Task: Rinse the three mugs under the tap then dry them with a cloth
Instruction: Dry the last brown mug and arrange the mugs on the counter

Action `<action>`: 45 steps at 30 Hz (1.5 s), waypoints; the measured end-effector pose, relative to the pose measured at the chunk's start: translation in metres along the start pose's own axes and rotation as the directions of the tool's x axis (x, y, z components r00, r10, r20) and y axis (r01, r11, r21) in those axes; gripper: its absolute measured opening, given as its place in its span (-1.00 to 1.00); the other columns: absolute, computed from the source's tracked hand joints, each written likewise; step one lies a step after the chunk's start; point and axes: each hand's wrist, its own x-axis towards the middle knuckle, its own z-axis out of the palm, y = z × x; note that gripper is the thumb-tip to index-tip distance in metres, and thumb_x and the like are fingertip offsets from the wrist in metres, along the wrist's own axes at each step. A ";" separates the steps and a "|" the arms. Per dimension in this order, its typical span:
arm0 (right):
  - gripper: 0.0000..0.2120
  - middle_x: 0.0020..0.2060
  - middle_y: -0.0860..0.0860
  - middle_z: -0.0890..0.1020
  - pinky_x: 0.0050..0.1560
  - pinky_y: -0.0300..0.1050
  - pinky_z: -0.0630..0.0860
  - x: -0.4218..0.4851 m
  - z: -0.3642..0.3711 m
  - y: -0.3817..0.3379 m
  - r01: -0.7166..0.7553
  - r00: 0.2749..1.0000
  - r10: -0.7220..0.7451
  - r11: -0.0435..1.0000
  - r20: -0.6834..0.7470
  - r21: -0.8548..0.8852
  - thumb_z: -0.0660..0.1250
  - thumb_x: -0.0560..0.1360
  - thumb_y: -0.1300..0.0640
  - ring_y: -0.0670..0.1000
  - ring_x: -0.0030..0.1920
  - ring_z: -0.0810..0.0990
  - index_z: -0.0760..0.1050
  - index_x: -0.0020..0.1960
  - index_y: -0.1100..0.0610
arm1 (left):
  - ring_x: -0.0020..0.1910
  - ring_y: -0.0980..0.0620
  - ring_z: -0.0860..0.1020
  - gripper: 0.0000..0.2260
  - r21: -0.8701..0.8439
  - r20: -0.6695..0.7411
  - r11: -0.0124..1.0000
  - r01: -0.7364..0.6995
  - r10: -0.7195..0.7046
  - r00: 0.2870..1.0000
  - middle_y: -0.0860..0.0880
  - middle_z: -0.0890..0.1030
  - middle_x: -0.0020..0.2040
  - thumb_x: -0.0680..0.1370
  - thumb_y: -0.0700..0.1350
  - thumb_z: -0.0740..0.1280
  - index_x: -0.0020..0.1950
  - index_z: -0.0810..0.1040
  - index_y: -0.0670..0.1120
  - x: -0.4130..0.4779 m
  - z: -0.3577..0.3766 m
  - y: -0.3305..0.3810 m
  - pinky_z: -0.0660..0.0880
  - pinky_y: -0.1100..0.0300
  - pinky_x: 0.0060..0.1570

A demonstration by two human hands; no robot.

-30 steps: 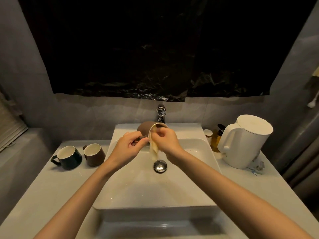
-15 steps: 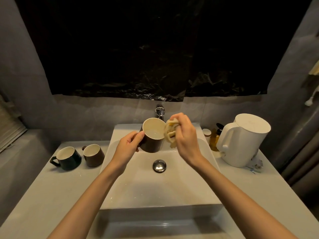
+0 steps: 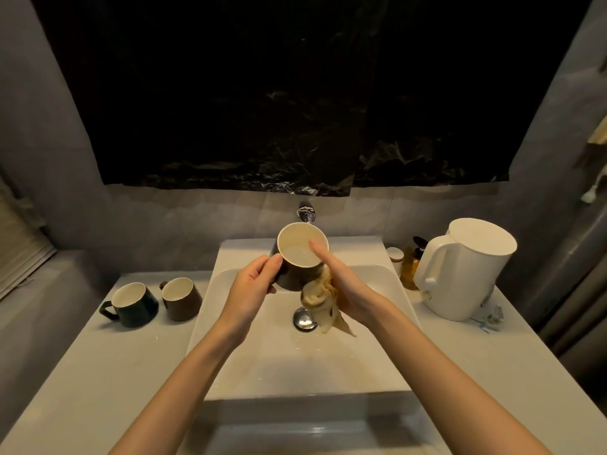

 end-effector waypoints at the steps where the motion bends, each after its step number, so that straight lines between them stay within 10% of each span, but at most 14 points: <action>1: -0.35 0.22 0.06 0.54 0.28 -0.02 0.44 0.001 0.001 0.002 0.008 0.999 -0.009 0.999 -0.033 -0.031 0.25 0.37 -0.32 0.03 0.23 0.51 0.36 0.34 0.00 | -0.25 0.21 0.45 -0.77 0.007 0.005 1.000 -0.009 0.009 1.000 0.15 0.55 -0.30 0.61 -0.02 0.19 -0.16 0.55 -0.04 -0.002 0.002 -0.001 0.40 0.23 -0.18; 7: -0.42 0.03 0.21 0.55 -0.04 -0.04 0.41 0.007 0.001 -0.002 -0.005 0.983 -0.027 0.985 -0.180 -0.172 0.14 0.32 -0.13 0.08 -0.04 0.47 0.44 0.17 0.25 | -0.31 0.15 0.45 -0.71 0.126 0.082 0.990 -0.071 0.060 0.995 0.13 0.50 -0.37 0.62 -0.02 0.17 -0.25 0.49 -0.09 -0.012 0.001 0.001 0.43 0.18 -0.23; 12: -0.65 -0.18 0.06 0.50 -0.16 -0.18 0.39 0.004 -0.017 -0.017 -0.012 0.998 -0.013 0.934 -0.068 -0.357 0.13 0.44 -0.09 -0.01 -0.16 0.45 0.42 -0.01 0.18 | -0.08 0.08 0.53 -0.87 0.185 -0.140 0.982 -0.032 0.059 0.988 0.06 0.60 -0.01 0.57 0.10 0.25 -0.03 0.53 0.09 -0.003 -0.025 0.006 0.48 0.08 0.00; 16: -0.46 -0.15 0.06 0.48 -0.15 -0.18 0.38 0.007 -0.024 -0.029 -0.012 0.998 0.042 0.833 0.043 -0.553 0.13 0.35 -0.10 -0.04 -0.17 0.42 0.42 0.13 0.29 | 0.14 -0.06 0.56 -0.53 -0.032 0.207 0.931 0.363 -0.349 0.914 -0.01 0.50 0.23 0.31 0.36 0.39 0.17 0.39 0.33 0.018 -0.048 0.006 0.54 -0.04 0.10; 22: -0.72 -0.30 0.06 0.47 -0.29 -0.13 0.33 0.016 -0.012 -0.040 -0.020 0.973 0.176 0.708 0.149 -0.706 0.16 0.33 -0.11 0.04 -0.26 0.41 0.38 -0.12 0.10 | 0.21 -0.17 0.56 -0.24 -0.066 0.569 0.838 0.542 -0.415 0.710 -0.20 0.56 0.26 0.21 0.08 0.60 0.36 0.41 0.01 0.032 -0.042 -0.002 0.51 -0.06 0.19; 26: -0.69 -0.25 0.02 0.53 -0.31 -0.24 0.37 0.021 -0.010 -0.038 -0.011 0.965 0.182 0.747 0.189 -0.665 0.20 0.45 -0.10 0.00 -0.26 0.47 0.44 0.05 0.09 | 0.22 -0.17 0.55 -0.29 -0.130 0.464 0.812 0.570 -0.458 0.758 -0.22 0.59 0.21 0.18 0.00 0.56 0.29 0.45 -0.08 0.035 -0.042 -0.010 0.56 0.01 0.12; 31: -0.35 0.43 -0.04 0.28 0.36 0.00 0.24 0.033 -0.017 -0.029 -0.030 0.987 0.125 0.758 0.100 -0.651 0.03 0.52 -0.36 0.04 0.39 0.30 0.16 0.50 -0.03 | 0.25 -0.10 0.49 -0.54 -0.238 0.292 0.834 0.498 -0.428 0.855 -0.12 0.53 0.24 0.36 -0.06 0.51 0.24 0.53 0.10 0.035 -0.042 -0.020 0.59 0.00 0.03; 36: -0.87 -0.08 0.08 0.38 -0.14 -0.05 0.48 0.036 -0.017 -0.021 0.024 0.976 -0.086 0.955 -0.202 -0.294 0.04 0.55 0.07 0.03 -0.09 0.42 0.30 -0.08 0.11 | 0.21 -0.10 0.47 -0.49 -0.360 -0.052 0.862 0.356 -0.400 0.915 -0.07 0.47 0.30 0.40 -0.06 0.49 0.31 0.45 0.09 0.034 -0.036 -0.032 0.59 -0.06 0.02; 38: -0.82 0.02 0.07 0.43 -0.01 0.09 0.57 0.034 -0.002 -0.012 0.071 0.966 -0.130 0.965 -0.224 -0.254 0.08 0.51 0.10 0.08 0.08 0.47 0.33 0.09 0.09 | 0.20 -0.09 0.49 -0.48 -0.411 -0.162 0.867 0.281 -0.373 0.914 -0.04 0.46 0.29 0.41 -0.08 0.49 0.33 0.41 0.10 0.031 -0.031 -0.030 0.59 -0.02 0.00; 45: -0.40 0.44 0.01 0.24 0.22 -0.19 0.25 0.019 0.024 0.037 0.441 0.790 -0.599 0.406 0.132 -0.800 0.22 0.58 0.24 0.02 0.19 0.19 0.04 0.54 0.14 | 0.18 -0.01 0.43 -0.43 -0.400 -0.386 0.907 0.129 -0.295 0.874 0.05 0.41 0.19 0.45 -0.10 0.46 0.40 0.33 0.07 0.028 -0.021 -0.028 0.52 0.15 -0.09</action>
